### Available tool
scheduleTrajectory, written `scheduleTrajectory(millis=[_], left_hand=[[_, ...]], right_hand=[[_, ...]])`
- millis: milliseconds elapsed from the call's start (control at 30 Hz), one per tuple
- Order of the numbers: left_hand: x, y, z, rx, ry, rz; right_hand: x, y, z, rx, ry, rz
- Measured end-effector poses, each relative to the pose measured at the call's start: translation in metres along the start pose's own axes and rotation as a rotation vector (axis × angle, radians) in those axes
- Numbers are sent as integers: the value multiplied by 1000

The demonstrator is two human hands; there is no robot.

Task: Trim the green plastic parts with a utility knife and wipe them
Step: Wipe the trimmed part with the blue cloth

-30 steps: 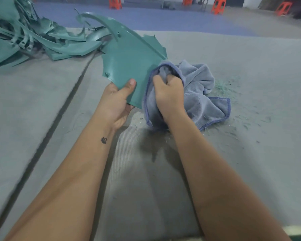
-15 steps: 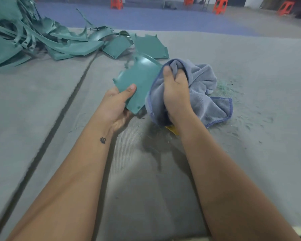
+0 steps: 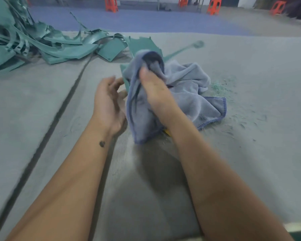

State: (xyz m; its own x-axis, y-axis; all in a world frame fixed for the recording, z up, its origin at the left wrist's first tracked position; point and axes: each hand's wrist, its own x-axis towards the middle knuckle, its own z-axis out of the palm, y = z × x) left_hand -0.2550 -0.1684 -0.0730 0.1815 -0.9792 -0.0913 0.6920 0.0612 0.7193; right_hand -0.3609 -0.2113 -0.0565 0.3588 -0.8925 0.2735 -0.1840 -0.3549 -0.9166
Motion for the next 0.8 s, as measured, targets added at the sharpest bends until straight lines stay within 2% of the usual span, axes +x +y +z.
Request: scheduleTrajectory(millis=[67, 100, 133, 200, 267, 367, 433, 533, 667, 767, 800], left_hand=[[3, 6, -9, -128, -27, -39], [2, 9, -13, -191, -33, -45], [3, 12, -16, -247, -33, -41], [4, 15, -24, -298, -27, -13], [3, 17, -28, -246, -8, 20], [5, 15, -23, -74, 103, 53], [9, 12, -16, -74, 148, 68], [12, 6, -10, -219, 144, -12], [15, 2, -11, -188, 192, 27], [16, 3, -13, -227, 174, 28], [16, 3, -15, -228, 152, 22]], right_hand=[[-2, 10, 12, -473, -40, -240], [-5, 11, 18, -632, -113, -353], [-6, 14, 23, -698, -191, -415], [-10, 14, 29, -664, -274, -456], [-10, 15, 32, -655, -289, -452], [-6, 20, 39, -861, -311, -398], [-5, 25, 41, -973, -268, -362], [-2, 33, 32, -1069, -172, -250], [1, 40, 25, -1031, -100, -137], [0, 37, 27, -1041, 31, -210], [0, 35, 26, -1033, 147, -284]])
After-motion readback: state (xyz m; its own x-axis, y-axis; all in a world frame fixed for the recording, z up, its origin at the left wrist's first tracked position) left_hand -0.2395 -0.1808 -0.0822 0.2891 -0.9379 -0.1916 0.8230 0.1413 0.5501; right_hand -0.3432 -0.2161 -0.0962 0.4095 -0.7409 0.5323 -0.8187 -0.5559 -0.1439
